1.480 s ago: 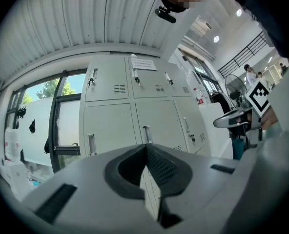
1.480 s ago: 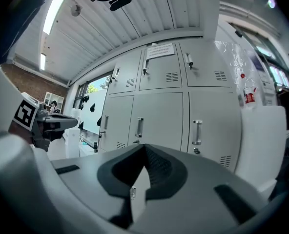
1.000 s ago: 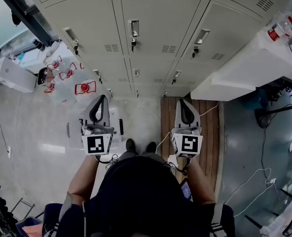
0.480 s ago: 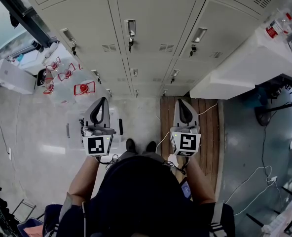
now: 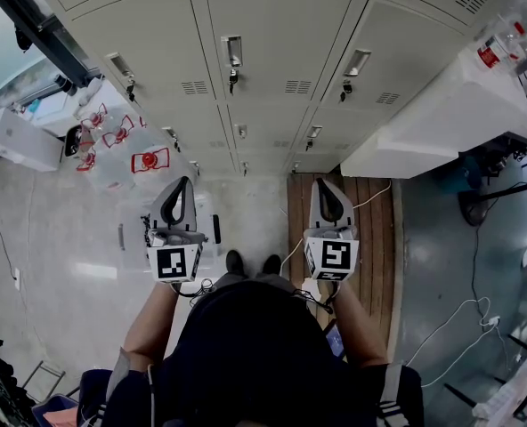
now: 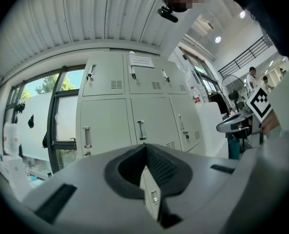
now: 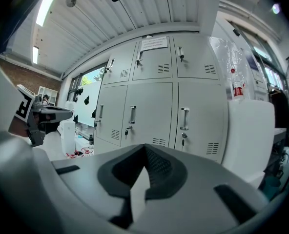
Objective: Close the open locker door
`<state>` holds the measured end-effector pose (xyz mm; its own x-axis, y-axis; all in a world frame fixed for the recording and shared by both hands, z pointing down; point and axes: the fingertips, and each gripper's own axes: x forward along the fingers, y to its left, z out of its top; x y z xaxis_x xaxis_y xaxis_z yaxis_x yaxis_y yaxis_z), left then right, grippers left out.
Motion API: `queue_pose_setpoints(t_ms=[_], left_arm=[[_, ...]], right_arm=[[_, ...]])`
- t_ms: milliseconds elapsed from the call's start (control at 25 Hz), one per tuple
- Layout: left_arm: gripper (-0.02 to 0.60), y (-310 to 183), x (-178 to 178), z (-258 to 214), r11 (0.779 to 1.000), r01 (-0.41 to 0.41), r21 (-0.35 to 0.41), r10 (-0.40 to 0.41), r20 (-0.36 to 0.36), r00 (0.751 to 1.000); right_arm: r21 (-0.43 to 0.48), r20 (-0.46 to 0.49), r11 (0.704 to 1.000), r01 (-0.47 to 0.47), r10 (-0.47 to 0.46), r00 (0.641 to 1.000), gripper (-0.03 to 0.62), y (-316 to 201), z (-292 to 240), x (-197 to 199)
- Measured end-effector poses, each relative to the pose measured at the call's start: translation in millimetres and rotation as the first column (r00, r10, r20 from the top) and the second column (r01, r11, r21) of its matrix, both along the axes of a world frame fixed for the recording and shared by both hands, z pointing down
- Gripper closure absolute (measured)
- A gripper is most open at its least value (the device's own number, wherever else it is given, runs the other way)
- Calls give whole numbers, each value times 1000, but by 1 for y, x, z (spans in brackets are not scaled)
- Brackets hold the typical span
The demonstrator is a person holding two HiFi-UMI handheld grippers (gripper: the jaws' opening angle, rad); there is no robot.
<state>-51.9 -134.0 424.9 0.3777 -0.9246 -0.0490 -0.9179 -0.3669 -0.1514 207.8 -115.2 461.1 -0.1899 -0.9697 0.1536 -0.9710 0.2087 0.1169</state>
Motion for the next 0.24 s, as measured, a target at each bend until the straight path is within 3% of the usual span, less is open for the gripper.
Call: queue_pose_setpoints(t_ms=[240], left_arm=[[578,-1,-1,0,1000,6,-7,-6,-5,1000]], right_arm=[[-4,0,1000,0,0,1000,597,-3,-1,2]])
